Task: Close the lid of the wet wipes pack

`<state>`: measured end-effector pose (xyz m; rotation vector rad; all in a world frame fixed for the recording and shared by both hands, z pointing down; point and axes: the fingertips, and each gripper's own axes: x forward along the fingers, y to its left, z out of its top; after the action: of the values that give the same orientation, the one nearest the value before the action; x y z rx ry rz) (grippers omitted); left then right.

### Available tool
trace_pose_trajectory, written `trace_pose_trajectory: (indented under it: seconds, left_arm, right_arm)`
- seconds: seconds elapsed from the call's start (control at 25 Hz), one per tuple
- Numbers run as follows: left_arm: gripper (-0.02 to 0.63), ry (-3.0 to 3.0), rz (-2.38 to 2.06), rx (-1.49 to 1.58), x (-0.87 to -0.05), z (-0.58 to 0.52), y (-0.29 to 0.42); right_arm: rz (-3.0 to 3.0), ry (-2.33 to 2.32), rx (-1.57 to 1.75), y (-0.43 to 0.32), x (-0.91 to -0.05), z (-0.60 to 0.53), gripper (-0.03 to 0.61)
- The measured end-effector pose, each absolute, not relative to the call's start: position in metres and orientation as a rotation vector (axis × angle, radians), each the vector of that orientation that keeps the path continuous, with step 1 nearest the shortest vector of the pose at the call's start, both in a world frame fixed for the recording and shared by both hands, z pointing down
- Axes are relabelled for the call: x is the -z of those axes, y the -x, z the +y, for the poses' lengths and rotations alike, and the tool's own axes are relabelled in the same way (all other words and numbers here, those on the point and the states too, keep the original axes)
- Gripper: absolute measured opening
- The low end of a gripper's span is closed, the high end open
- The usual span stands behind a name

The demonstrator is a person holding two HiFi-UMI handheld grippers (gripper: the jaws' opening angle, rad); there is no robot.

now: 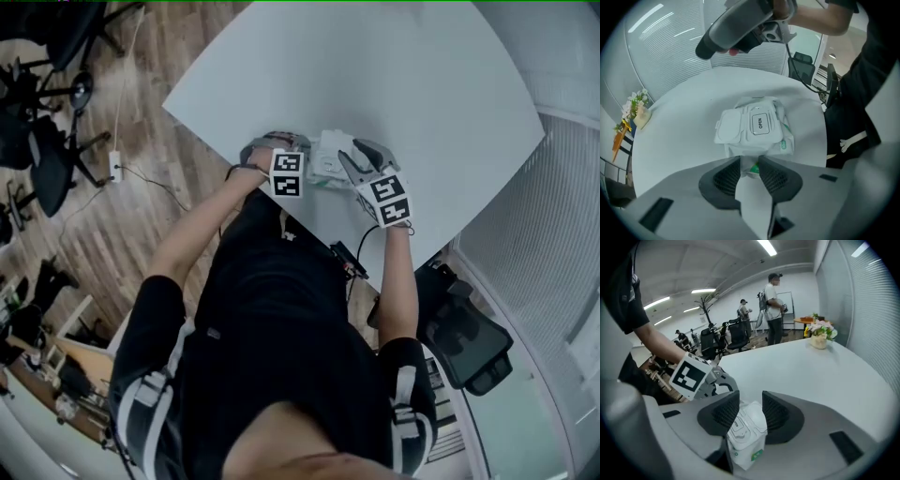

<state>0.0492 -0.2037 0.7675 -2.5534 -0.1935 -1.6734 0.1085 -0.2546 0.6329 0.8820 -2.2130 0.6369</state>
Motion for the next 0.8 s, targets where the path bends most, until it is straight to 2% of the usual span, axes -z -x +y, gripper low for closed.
trace_pose_trajectory:
  seconds: [0.36, 0.64, 0.8]
  left_arm:
    - [0.132, 2.557, -0.220, 1.665, -0.755, -0.205, -0.065]
    - [0.132, 2.595, -0.209, 1.644, -0.761, -0.206, -0.059]
    - [0.132, 2.586, -0.222, 1.652, -0.761, -0.206, -0.056]
  right_arm:
    - [-2.134, -0.427, -0.756, -0.121, -0.705, -0.276, 0.170]
    - [-2.049, -0.251, -0.819, -0.113, -0.754, -0.275, 0.186]
    - [-2.026, -0.180, -0.902, -0.106, -0.762, -0.268, 0.171]
